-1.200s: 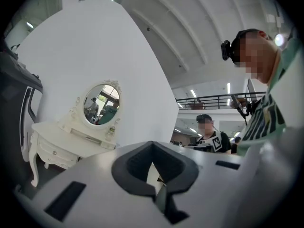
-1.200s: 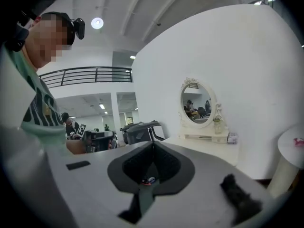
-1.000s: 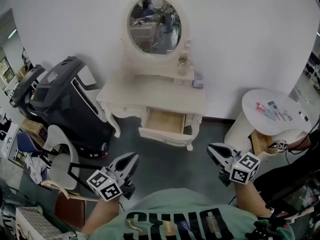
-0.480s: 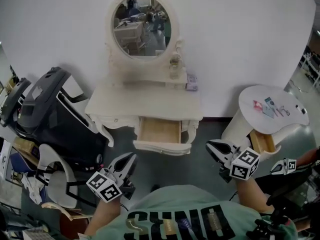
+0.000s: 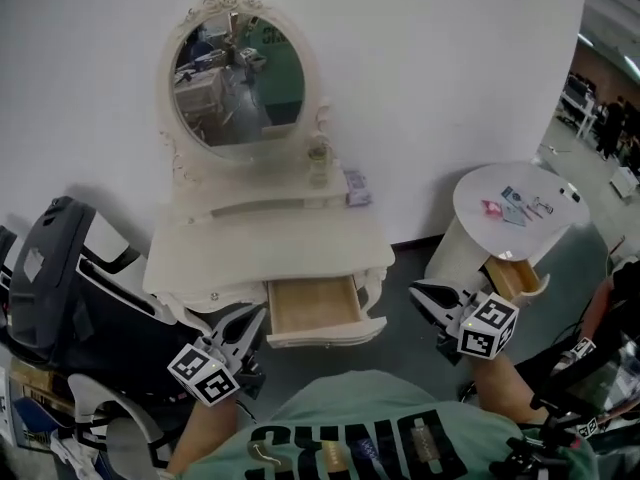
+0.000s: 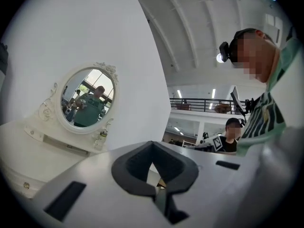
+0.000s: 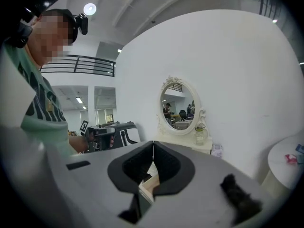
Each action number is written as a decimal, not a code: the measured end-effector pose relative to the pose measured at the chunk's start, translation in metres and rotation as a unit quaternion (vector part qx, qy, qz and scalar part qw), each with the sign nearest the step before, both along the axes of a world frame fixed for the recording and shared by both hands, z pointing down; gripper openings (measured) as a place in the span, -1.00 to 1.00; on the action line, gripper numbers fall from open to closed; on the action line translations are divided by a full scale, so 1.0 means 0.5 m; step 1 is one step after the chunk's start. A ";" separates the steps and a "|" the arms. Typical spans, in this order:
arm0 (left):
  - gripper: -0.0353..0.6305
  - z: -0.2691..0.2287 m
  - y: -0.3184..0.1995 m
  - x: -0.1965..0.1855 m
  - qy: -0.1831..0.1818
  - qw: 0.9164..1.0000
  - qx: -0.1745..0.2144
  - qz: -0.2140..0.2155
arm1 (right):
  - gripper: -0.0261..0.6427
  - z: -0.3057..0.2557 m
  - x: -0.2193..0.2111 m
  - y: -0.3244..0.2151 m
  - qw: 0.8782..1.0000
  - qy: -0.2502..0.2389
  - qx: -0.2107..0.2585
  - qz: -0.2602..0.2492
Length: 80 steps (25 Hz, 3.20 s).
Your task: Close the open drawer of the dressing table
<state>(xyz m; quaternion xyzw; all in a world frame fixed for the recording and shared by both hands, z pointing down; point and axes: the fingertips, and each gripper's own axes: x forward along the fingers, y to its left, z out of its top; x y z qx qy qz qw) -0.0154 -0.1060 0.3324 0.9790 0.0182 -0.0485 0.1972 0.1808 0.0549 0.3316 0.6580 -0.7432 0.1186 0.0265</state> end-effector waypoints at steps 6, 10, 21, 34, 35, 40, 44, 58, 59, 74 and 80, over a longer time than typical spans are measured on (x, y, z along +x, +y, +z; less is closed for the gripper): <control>-0.90 0.021 -0.066 -0.008 0.000 1.000 -0.014 0.003 | -0.89 0.011 -0.006 -0.066 1.000 0.010 -0.019 -0.001; -0.90 0.031 -0.099 -0.031 -0.002 0.999 -0.022 -0.024 | -0.89 0.008 0.004 -0.113 1.000 0.009 -0.018 -0.017; -0.90 0.049 -0.098 0.001 -0.026 0.994 -0.021 -0.103 | -0.89 0.041 0.053 -0.188 0.993 0.005 -0.020 -0.120; -0.90 0.025 0.044 0.118 -0.050 0.963 -0.017 -0.265 | -0.89 0.050 0.217 -0.240 0.959 -0.036 0.006 -0.281; -0.90 0.028 0.055 0.114 -0.053 0.959 -0.019 -0.279 | -0.89 0.057 0.212 -0.246 0.954 -0.040 0.003 -0.297; -0.90 0.048 0.120 0.062 -0.069 0.933 -0.037 -0.351 | -0.89 0.088 0.150 -0.265 0.927 -0.054 -0.010 -0.372; -0.90 0.044 0.179 -0.021 -0.062 0.917 -0.044 -0.391 | -0.89 0.078 0.050 -0.252 0.908 -0.056 -0.015 -0.415; -0.90 0.042 0.276 -0.342 -0.027 0.901 -0.025 -0.433 | -0.89 0.052 -0.286 -0.180 0.882 0.001 -0.023 -0.471; -0.90 0.051 0.282 -0.361 -0.025 0.899 -0.029 -0.437 | -0.89 0.060 -0.315 -0.174 0.876 0.005 -0.026 -0.481; -0.90 0.100 0.341 -0.388 -0.041 0.825 -0.057 -0.560 | -0.89 0.117 -0.421 -0.235 0.783 0.020 -0.025 -0.621; -0.90 0.134 0.312 -0.272 -0.053 0.793 -0.095 -0.599 | -0.89 0.179 -0.372 -0.279 0.723 0.070 -0.023 -0.687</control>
